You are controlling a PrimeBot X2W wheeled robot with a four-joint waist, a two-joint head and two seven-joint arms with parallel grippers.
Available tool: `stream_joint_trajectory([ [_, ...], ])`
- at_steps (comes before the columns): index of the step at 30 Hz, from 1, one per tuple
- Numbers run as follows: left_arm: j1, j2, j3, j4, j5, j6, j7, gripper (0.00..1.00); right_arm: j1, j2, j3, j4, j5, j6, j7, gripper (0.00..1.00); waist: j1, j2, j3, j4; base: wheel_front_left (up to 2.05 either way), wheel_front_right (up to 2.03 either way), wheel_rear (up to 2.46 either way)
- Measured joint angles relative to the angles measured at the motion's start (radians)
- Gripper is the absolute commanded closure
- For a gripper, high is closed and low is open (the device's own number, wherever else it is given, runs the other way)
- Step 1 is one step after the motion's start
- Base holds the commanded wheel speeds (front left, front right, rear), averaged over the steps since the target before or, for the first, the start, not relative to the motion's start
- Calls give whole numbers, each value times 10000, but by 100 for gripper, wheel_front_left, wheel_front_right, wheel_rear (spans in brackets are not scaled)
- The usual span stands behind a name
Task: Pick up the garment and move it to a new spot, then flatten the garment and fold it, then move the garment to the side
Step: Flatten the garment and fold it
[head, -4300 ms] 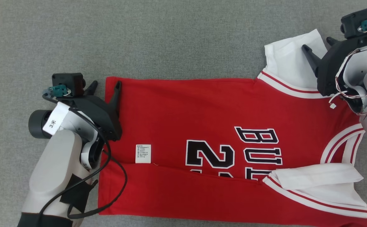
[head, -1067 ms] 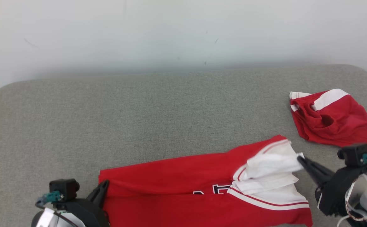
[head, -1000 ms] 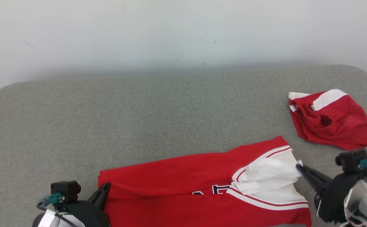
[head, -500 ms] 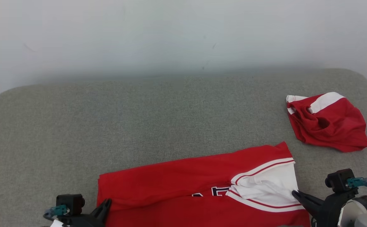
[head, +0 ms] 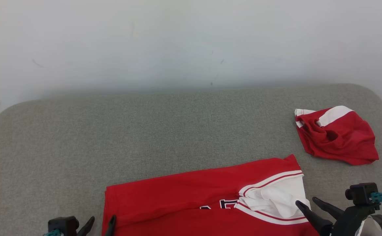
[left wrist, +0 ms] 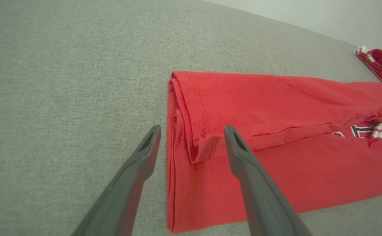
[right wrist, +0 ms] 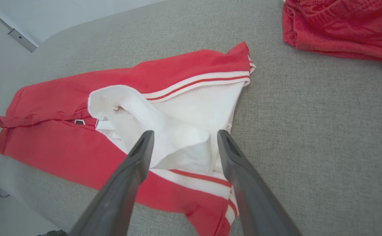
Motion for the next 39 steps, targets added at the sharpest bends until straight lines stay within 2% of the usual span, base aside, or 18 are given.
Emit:
stream_joint_trajectory([
  [8, 304, -115, 226, -1034, 19, 441, -846, 0, 147, -194, -372, -125, 144, -21, -466, 0, 0, 0, -156, -79, 0, 0, 0],
  [14, 629, -157, 105, -1728, 566, 859, -1352, 0, 164, -161, -575, 148, 144, -640, -598, 0, 0, 1, -241, 6, 0, 0, 0],
  [19, 973, -81, 105, -2056, 725, 1012, -1536, 0, 135, 35, -608, 435, 140, -1103, -616, 0, 0, 0, -341, 162, 0, 0, 0],
  [23, 1386, -107, 79, -2514, 880, 1168, -1639, 0, -60, 328, -541, 732, 107, -1427, -353, 0, 0, 0, -378, 278, 0, 0, 0],
  [29, 1473, -125, 46, -2957, 1028, 1308, -1699, 0, -432, 619, -236, 1373, 150, -1816, 662, 0, 1, 1, -358, 497, 0, 0, 0],
  [39, 1649, -169, 59, -3405, 1122, 1392, -1593, 0, -1332, 1011, 25, 2368, 320, -1964, 2213, 0, 1, 0, -208, 804, 0, 0, 0],
])
